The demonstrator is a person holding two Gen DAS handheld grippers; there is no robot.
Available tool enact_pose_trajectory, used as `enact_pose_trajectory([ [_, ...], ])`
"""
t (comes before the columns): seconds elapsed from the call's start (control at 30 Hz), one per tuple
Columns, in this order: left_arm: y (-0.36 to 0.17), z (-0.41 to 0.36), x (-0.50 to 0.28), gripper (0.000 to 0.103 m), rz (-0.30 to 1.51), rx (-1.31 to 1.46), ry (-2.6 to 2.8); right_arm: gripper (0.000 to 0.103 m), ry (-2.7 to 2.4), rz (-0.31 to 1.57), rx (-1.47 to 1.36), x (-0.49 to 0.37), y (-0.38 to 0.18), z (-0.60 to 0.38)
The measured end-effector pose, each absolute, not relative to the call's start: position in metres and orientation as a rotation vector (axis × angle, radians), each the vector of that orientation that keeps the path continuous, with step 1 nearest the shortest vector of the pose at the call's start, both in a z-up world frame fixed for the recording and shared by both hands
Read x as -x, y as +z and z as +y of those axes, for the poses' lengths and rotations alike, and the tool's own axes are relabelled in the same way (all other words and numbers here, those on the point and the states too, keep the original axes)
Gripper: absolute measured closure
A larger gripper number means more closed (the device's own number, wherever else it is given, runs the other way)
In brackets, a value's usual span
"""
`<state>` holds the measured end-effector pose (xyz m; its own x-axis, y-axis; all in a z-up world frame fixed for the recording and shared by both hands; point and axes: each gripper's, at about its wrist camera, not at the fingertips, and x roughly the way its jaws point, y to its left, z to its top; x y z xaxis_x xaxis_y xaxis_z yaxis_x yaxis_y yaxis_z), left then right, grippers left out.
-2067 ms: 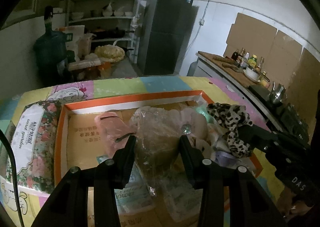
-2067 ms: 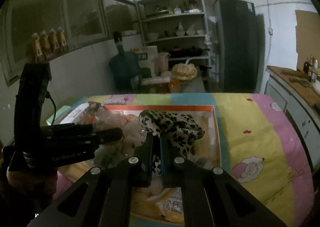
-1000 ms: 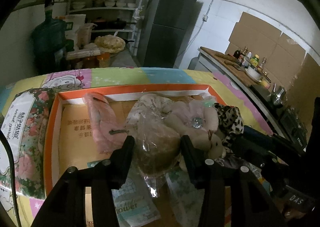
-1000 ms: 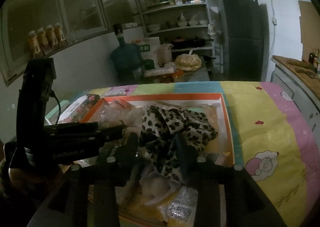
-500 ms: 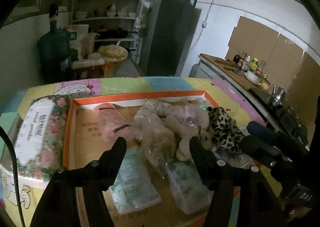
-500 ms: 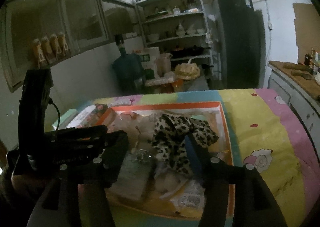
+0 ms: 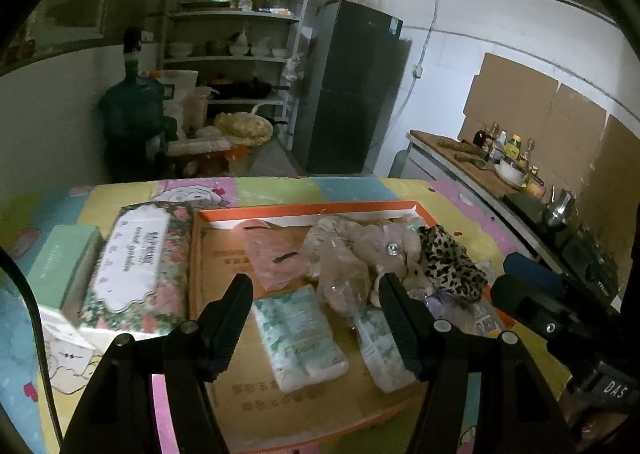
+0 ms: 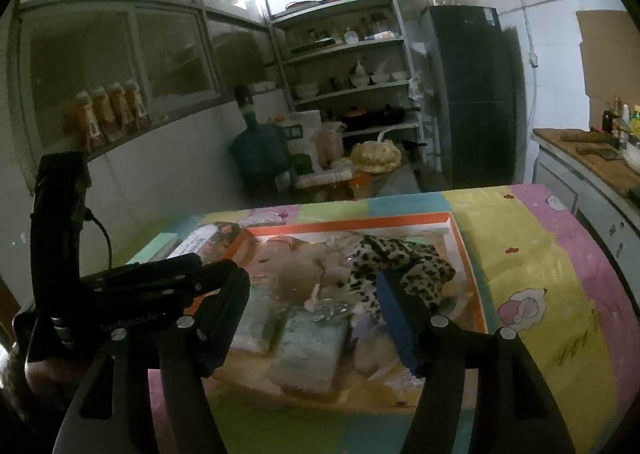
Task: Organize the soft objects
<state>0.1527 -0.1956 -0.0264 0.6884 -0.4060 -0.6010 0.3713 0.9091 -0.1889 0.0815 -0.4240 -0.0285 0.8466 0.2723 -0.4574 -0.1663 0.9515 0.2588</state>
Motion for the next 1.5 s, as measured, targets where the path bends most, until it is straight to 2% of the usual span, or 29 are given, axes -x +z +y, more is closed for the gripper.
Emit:
enact_pose_trajectory([
  [0.53, -0.004, -0.144, -0.101, 0.038, 0.598, 0.073, -0.341, 0.035, 0.221, 0.477, -0.182, -0.042, -0.009, -0.376],
  [0.83, 0.006, -0.12, -0.064, 0.038, 0.533, 0.02, -0.224, 0.03, 0.168, 0.459, -0.189, -0.02, -0.004, -0.35],
  [1.5, 0.013, -0.067, 0.014, 0.038, 0.454, 0.031, -0.173, 0.03, 0.023, 0.398, -0.11, 0.036, 0.003, -0.282],
])
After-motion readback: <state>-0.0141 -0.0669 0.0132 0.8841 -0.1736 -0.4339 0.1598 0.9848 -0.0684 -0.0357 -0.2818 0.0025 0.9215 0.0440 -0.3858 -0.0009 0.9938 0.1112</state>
